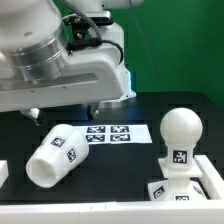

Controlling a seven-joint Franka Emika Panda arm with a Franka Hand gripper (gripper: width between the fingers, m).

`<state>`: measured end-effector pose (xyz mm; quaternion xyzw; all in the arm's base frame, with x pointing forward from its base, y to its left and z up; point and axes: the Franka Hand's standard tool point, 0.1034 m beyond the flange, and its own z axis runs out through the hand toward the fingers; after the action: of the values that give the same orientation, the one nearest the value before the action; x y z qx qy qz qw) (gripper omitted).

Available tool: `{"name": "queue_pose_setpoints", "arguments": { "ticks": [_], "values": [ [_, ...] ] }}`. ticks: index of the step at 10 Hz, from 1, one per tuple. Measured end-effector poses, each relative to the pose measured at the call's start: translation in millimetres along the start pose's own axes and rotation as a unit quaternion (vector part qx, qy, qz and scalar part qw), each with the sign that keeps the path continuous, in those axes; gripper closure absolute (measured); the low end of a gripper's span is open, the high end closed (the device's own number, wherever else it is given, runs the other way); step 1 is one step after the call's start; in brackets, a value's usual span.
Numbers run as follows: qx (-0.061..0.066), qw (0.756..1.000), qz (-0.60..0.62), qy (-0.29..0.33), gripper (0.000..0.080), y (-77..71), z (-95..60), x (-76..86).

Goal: Assemble lamp

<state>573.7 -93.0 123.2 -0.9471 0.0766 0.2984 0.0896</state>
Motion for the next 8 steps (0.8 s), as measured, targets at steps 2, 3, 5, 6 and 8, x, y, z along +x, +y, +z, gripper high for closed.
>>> {"name": "queue_pose_setpoints", "arguments": {
  "ticks": [2,3,5,6,8],
  "values": [
    [0.002,0.995,0.024,-0.096,0.0101,5.9,8.5,3.5],
    [0.002,0.994,0.025,-0.107,0.0101,12.3,12.2,13.6],
    [-0.002,0.995,0.025,-0.092,0.0101,12.5,8.1,14.1],
    [0.0,0.996,0.025,-0.09,0.0101,11.4,9.7,10.6],
    [0.001,0.995,0.027,-0.093,0.0101,14.3,12.7,10.7]
  ]
}}
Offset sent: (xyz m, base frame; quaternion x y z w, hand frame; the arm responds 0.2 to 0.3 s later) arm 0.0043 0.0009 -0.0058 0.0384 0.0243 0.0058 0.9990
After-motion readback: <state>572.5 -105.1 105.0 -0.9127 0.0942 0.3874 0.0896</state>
